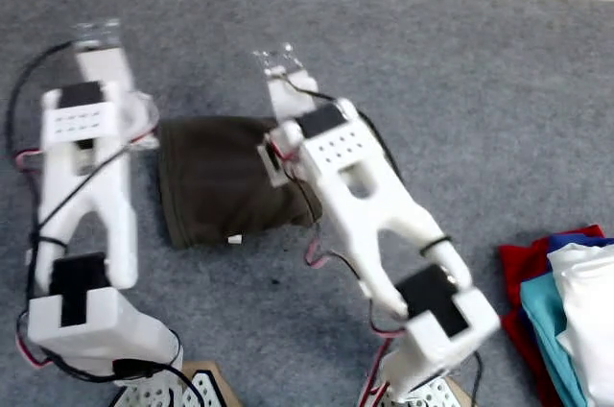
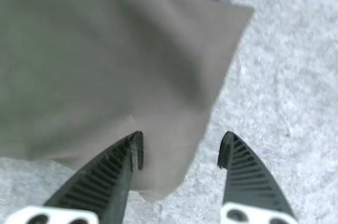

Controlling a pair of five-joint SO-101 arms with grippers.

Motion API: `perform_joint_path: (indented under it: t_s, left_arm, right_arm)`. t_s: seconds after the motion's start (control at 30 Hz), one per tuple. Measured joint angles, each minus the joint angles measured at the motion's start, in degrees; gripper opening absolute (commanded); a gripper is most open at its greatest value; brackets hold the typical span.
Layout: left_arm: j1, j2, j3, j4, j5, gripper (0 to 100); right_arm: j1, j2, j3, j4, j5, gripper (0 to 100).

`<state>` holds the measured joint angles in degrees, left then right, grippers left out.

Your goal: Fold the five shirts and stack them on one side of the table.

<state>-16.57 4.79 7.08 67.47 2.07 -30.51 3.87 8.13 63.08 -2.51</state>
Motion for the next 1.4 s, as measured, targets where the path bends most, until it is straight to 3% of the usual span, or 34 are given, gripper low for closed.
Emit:
perform_joint_path:
  t_s: [0.17,0.4,0.57,1.0,1.27,1.4]
  left_arm:
    - [6.3,0.0,-0.3,1.1,0.0,4]
    - [6.7,0.0,5.5,-4.4,0.0,4]
    - [6.7,0.0,8.3,-8.5,0.0,4]
    - [6.3,0.0,8.5,-9.1,0.0,4]
    - [-1.5,0.0,8.5,-11.6,0.0,4]
    - [-2.8,0.0,8.5,-12.3,0.1,4]
  right_arm:
    - [2.9,-6.4,18.5,-16.3,0.4,23.8]
    - [3.3,-1.5,19.0,-24.4,0.4,23.8]
    - [1.9,6.9,12.4,-24.5,0.4,23.8]
    - [-0.4,16.7,3.9,-24.6,0.4,22.8]
    - [-0.6,25.1,-10.2,-13.2,0.4,0.3]
    - [-0.6,29.9,-18.5,-6.9,0.4,0.6]
